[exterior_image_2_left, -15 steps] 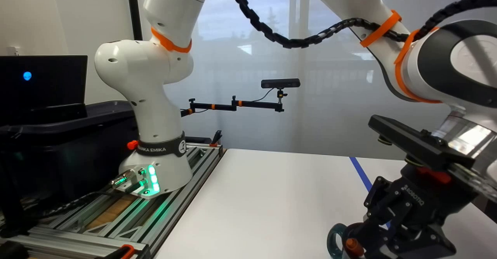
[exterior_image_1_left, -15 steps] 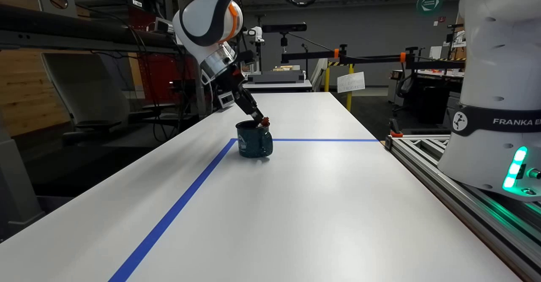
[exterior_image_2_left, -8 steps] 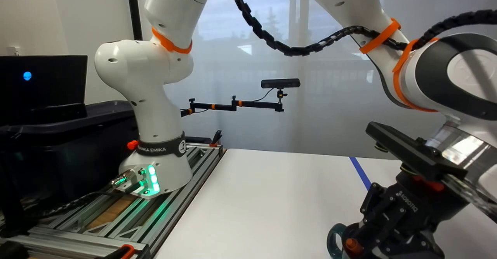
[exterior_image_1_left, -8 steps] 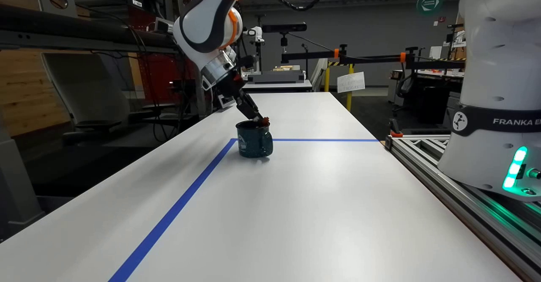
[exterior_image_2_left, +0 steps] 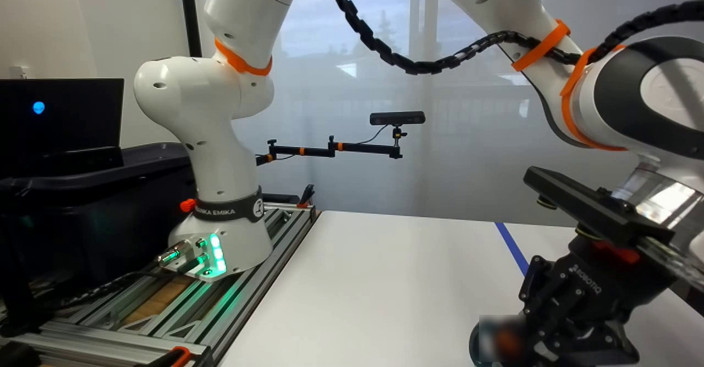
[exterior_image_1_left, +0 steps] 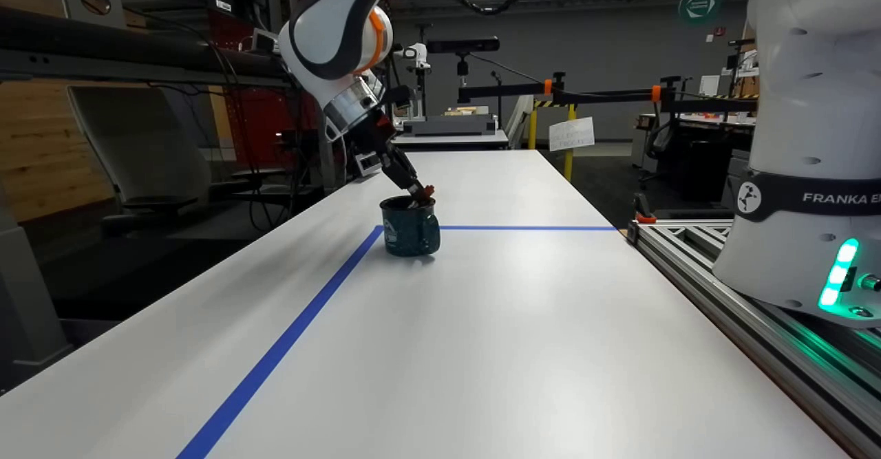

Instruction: Remove the marker from the mug

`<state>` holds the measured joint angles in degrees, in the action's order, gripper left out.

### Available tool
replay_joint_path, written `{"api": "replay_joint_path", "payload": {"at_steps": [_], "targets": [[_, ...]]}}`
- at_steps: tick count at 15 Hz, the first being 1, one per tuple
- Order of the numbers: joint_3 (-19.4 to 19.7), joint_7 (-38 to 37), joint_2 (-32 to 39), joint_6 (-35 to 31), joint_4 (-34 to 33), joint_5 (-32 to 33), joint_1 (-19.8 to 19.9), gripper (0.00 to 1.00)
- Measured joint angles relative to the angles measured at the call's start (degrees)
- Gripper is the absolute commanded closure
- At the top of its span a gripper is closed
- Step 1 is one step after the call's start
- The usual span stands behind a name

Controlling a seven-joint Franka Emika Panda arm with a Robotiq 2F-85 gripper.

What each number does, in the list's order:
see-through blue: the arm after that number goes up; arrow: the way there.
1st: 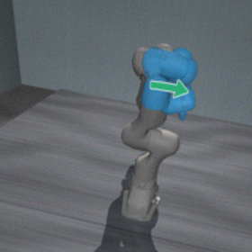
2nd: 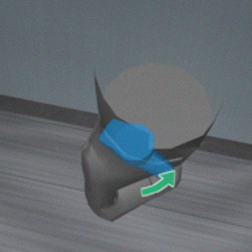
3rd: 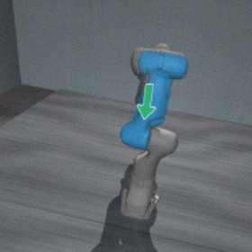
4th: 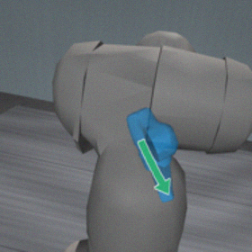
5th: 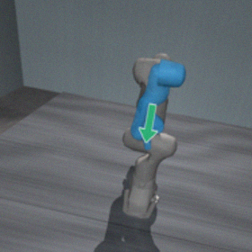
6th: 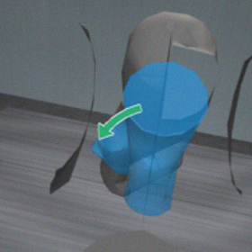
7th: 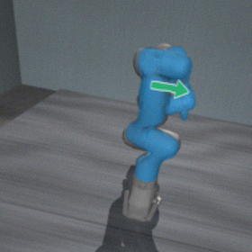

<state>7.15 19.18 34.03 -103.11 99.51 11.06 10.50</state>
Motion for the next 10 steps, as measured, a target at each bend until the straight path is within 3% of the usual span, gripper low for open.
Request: {"api": "replay_joint_path", "payload": {"at_steps": [10], "targets": [[-4.1, 5.0, -13.1, 11.5, 1.1, -0.4, -0.9, 0.95]]}}
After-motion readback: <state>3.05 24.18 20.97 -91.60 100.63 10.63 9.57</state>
